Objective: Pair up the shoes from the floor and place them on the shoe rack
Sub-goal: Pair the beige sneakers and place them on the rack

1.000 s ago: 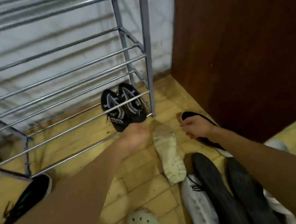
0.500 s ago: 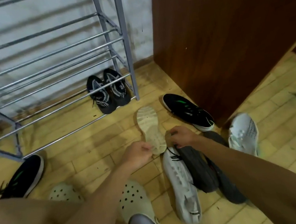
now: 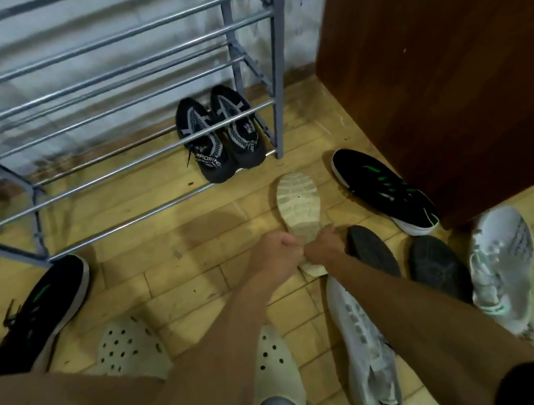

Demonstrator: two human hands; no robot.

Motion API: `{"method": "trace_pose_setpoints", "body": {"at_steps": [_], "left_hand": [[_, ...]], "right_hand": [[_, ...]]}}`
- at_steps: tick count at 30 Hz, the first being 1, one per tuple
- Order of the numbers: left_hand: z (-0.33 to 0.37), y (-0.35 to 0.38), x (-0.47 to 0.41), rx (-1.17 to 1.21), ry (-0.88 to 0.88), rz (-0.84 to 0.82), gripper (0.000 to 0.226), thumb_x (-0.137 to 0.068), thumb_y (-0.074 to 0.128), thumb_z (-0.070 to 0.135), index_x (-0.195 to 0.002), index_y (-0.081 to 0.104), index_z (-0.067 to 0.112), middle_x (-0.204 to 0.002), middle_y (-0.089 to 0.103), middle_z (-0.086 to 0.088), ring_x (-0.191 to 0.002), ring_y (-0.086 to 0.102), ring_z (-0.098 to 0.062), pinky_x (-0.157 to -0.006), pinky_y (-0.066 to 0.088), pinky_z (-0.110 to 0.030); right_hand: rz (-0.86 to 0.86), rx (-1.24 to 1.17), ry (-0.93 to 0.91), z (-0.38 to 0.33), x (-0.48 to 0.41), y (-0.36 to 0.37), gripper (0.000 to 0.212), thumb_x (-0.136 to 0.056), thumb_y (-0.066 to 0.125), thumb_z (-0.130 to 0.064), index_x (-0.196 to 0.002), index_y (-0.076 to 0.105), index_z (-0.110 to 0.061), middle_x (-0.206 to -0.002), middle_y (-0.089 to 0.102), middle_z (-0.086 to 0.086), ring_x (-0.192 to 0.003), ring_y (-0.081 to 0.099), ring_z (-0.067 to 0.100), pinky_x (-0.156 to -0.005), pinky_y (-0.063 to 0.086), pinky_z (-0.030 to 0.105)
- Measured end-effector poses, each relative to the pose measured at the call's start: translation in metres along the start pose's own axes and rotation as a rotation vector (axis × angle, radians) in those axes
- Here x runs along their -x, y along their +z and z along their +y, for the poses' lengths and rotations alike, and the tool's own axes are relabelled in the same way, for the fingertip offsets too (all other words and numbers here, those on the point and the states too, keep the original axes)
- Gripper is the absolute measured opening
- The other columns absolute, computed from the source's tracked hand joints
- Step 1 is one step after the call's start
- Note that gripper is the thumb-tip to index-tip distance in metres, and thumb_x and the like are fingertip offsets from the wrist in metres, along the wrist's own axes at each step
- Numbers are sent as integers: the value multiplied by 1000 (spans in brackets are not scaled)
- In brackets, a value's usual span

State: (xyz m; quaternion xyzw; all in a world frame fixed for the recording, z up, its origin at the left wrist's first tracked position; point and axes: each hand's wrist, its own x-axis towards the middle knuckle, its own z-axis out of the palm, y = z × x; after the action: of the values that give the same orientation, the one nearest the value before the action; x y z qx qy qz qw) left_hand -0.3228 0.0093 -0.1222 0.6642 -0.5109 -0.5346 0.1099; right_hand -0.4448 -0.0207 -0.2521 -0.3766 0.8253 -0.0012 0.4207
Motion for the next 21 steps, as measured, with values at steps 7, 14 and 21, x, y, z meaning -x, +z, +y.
{"method": "trace_pose_setpoints", "body": {"at_steps": [7, 14, 21], "left_hand": [[-22, -13, -4, 28, -80, 28, 13, -87, 55, 16, -91, 64, 24, -96, 58, 9, -97, 54, -13, -83, 42, -27], [-22, -16, 5, 37, -79, 38, 12, -87, 54, 15, -88, 64, 22, -92, 61, 6, -95, 58, -15, -87, 48, -31], [5, -9, 38, 97, -72, 101, 49, -80, 66, 22, -127, 54, 16, -122, 56, -3, -95, 51, -12, -76, 40, -19]], "right_hand": [[10, 93, 23, 1, -10, -9, 95, -82, 70, -33, -147, 11, 3, -150, 33, 20, -136, 38, 33, -106, 42, 39], [-274, -467, 24, 10, 11, -35, 50, -72, 83, -12, -113, 58, 2, -111, 67, 18, -99, 67, 30, -80, 59, 42], [-409, -534, -269, -16, 74, -85, 35, -73, 82, -19, -98, 70, 1, -92, 75, 11, -75, 73, 19, -56, 56, 28]]}}
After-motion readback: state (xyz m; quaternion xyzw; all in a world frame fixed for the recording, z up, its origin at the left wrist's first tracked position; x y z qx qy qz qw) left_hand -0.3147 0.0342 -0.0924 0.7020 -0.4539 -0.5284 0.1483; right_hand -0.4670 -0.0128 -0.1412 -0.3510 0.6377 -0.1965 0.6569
